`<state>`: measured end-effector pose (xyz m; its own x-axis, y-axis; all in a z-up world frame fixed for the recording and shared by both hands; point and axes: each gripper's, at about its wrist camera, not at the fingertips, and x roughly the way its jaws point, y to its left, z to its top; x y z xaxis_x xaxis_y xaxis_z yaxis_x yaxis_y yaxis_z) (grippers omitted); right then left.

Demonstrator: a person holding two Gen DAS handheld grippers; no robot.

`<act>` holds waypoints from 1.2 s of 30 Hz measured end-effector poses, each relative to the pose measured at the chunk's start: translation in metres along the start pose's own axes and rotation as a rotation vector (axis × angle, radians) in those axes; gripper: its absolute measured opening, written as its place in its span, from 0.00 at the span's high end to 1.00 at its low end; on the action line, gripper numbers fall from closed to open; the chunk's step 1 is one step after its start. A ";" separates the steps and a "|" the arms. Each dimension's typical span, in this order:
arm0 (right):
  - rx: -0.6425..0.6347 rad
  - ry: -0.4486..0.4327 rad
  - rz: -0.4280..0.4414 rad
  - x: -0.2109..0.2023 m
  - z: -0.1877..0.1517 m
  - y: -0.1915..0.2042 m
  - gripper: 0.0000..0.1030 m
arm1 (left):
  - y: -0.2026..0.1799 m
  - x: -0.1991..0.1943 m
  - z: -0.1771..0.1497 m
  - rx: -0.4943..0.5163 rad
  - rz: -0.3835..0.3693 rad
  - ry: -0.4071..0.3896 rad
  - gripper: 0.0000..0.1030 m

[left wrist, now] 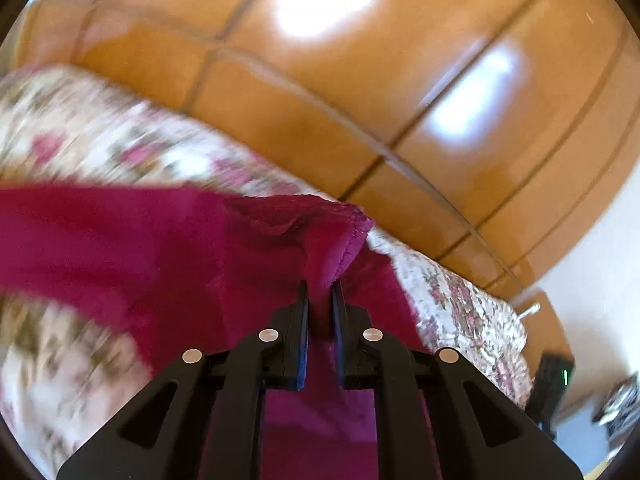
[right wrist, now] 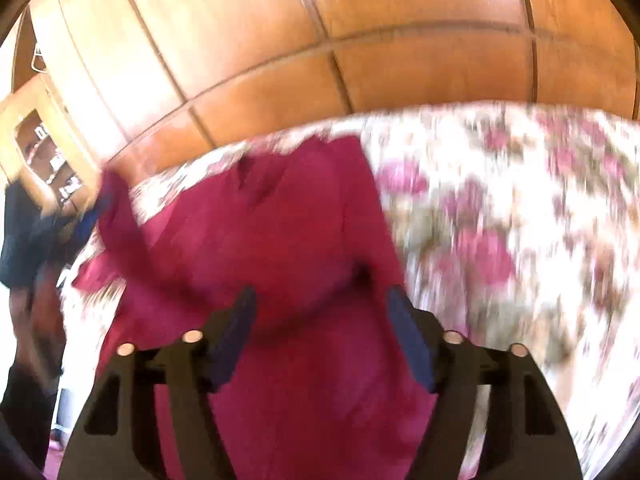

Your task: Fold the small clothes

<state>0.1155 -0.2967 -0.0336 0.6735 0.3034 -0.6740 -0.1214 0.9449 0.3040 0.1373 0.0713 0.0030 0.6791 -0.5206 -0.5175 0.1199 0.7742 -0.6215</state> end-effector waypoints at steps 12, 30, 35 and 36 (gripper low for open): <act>-0.222 0.225 -0.231 0.160 0.073 0.040 0.64 | 0.025 -0.052 -0.058 -0.090 -0.051 0.008 0.92; 0.092 0.015 -0.344 0.102 0.103 -0.084 1.00 | -0.005 0.015 0.027 0.120 -0.020 -0.065 0.93; 0.117 0.050 -0.321 0.108 0.082 -0.095 0.75 | 0.059 0.081 0.005 -0.004 0.137 0.149 0.80; 0.127 0.041 -0.316 0.101 0.077 -0.097 0.59 | 0.066 0.079 0.001 -0.031 0.129 0.151 0.72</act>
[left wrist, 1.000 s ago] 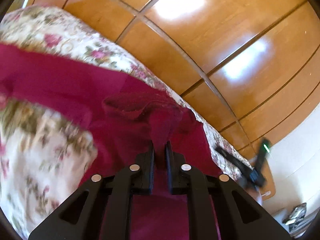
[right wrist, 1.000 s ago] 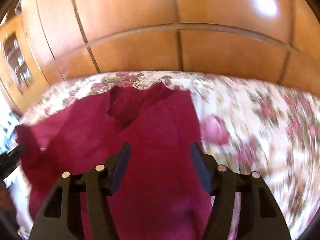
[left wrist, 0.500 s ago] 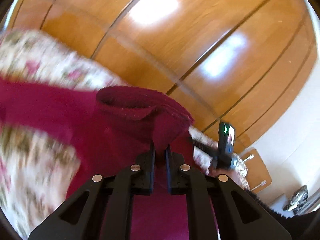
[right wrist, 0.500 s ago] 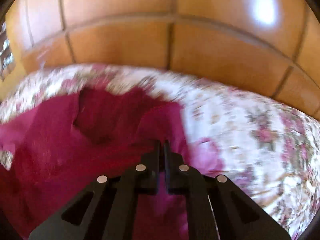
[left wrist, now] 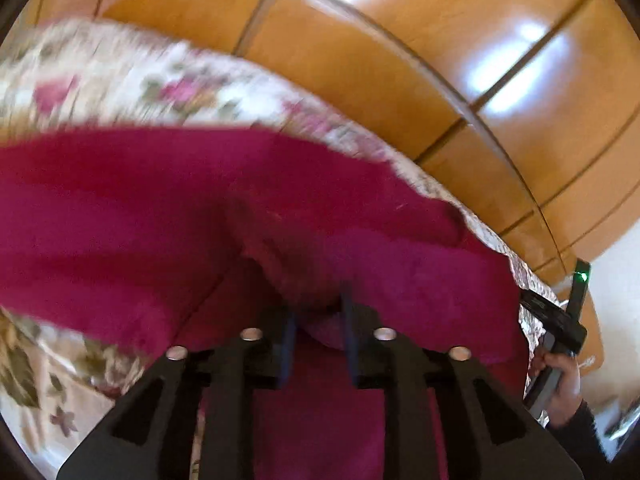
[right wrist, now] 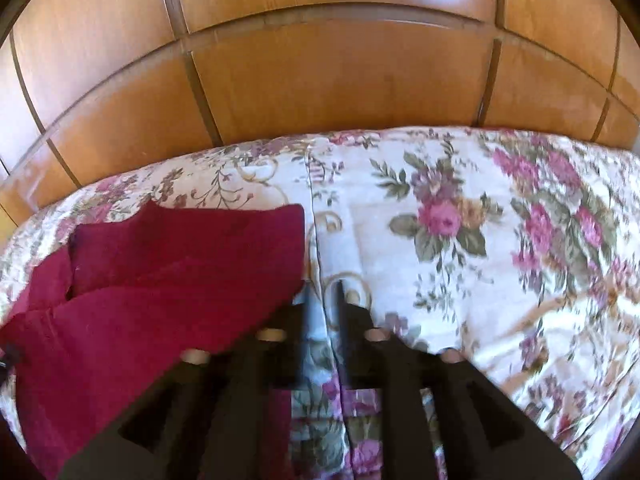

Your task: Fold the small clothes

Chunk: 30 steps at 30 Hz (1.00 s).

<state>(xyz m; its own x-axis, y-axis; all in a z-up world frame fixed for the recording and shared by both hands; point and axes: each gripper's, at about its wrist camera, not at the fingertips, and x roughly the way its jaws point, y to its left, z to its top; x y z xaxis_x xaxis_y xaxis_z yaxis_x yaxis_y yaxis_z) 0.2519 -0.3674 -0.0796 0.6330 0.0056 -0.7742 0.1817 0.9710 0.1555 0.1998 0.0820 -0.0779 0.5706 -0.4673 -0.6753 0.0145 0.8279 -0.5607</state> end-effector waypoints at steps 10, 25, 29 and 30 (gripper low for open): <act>0.066 0.068 0.253 -0.040 -0.057 0.001 0.37 | 0.039 -0.015 0.007 -0.206 -0.130 0.008 0.49; 0.018 0.057 0.050 -0.024 -0.062 0.004 0.44 | -0.032 0.034 0.017 0.186 0.298 0.042 0.88; -0.057 -0.046 -0.011 -0.052 -0.050 0.018 0.34 | -0.032 -0.001 0.008 0.148 0.314 -0.073 0.76; -0.079 -0.088 -0.001 -0.061 -0.044 0.027 0.34 | -0.033 -0.012 0.006 0.134 0.320 -0.116 0.76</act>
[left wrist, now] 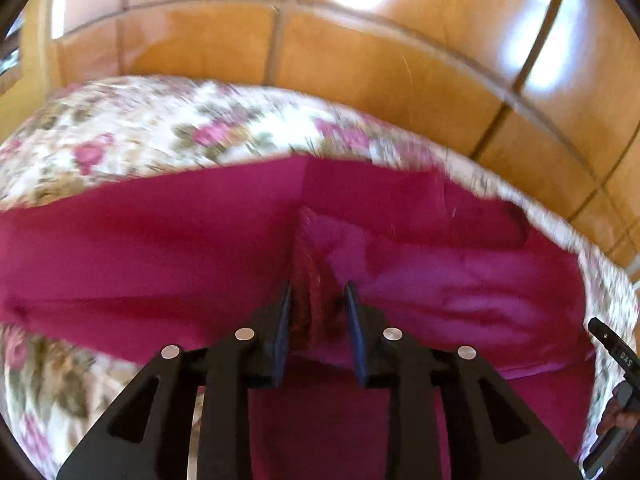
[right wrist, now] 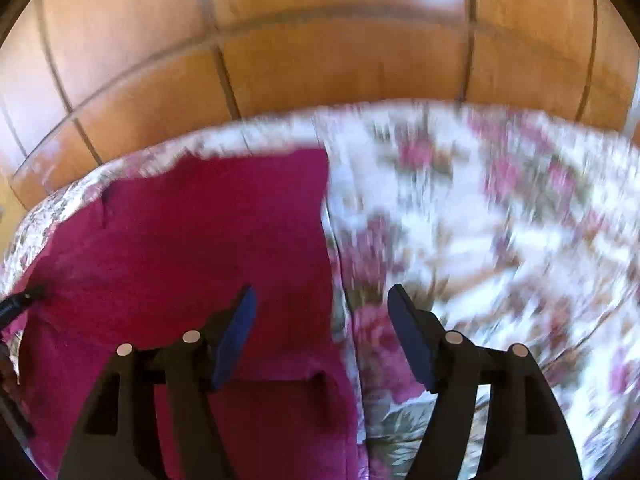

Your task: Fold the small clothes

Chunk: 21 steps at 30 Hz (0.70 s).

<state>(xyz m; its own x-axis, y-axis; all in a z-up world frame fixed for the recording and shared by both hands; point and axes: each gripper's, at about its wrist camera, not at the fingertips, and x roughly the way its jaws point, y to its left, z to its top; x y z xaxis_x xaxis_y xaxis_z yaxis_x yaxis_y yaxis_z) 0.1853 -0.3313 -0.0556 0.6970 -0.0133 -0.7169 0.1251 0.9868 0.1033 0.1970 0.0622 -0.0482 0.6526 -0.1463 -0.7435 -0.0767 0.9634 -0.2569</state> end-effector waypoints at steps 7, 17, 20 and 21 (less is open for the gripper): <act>-0.171 0.027 0.105 0.037 0.024 0.071 0.28 | -0.035 -0.002 -0.006 0.146 0.002 -0.015 0.76; -0.200 0.091 0.049 0.091 0.000 0.087 0.15 | -0.034 0.044 -0.007 0.112 0.021 0.101 0.76; -0.218 0.086 -0.001 0.084 0.001 0.092 0.12 | -0.026 0.027 -0.009 0.054 -0.005 0.119 0.76; -0.226 0.079 -0.032 0.079 0.002 0.095 0.09 | -0.021 0.022 -0.010 0.029 -0.015 0.119 0.76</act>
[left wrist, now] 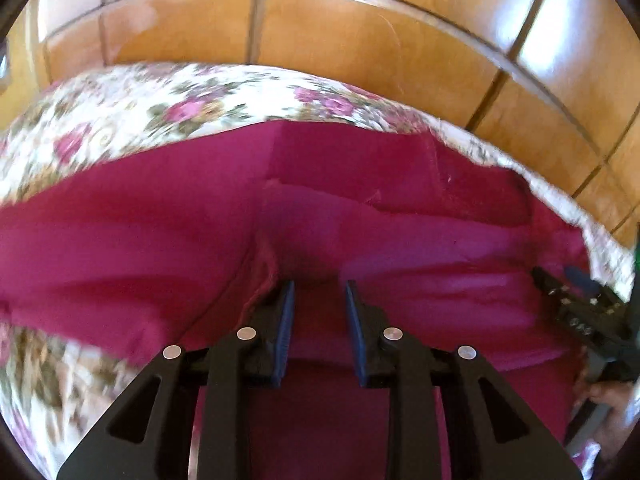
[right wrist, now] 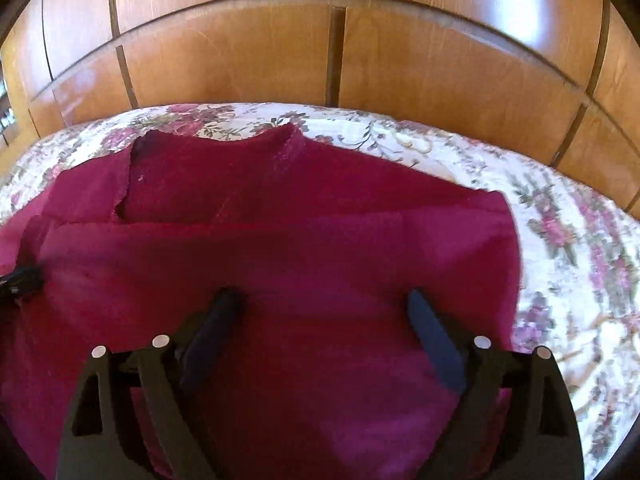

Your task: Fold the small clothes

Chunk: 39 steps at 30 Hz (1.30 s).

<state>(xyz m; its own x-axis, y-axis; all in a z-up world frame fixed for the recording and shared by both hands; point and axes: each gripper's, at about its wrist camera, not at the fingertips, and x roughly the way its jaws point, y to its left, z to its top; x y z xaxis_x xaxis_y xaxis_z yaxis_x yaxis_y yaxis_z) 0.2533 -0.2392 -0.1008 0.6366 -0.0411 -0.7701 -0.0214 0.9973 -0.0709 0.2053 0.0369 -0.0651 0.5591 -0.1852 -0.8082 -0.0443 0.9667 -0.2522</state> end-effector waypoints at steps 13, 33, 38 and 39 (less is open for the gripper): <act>-0.224 -0.037 0.058 -0.061 -0.085 0.074 0.02 | 0.169 -0.108 -0.071 -0.495 -0.052 -0.146 0.61; -0.088 0.015 0.158 -0.055 -0.091 0.054 0.02 | 0.315 -0.140 -0.087 -0.835 0.124 -0.246 0.61; -0.091 0.009 0.154 -0.054 -0.091 0.055 0.02 | 0.347 -0.123 -0.057 -0.849 0.183 -0.239 0.61; -0.091 0.008 0.153 -0.054 -0.091 0.055 0.02 | 0.350 -0.120 -0.053 -0.844 0.202 -0.236 0.64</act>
<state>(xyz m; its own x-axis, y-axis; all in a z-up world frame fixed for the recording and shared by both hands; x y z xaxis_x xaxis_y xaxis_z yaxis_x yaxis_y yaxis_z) 0.1471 -0.1875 -0.1209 0.6147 0.1097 -0.7811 -0.1875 0.9822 -0.0096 0.0790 0.3879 -0.0843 0.6264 0.1052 -0.7723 -0.7015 0.5081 -0.4997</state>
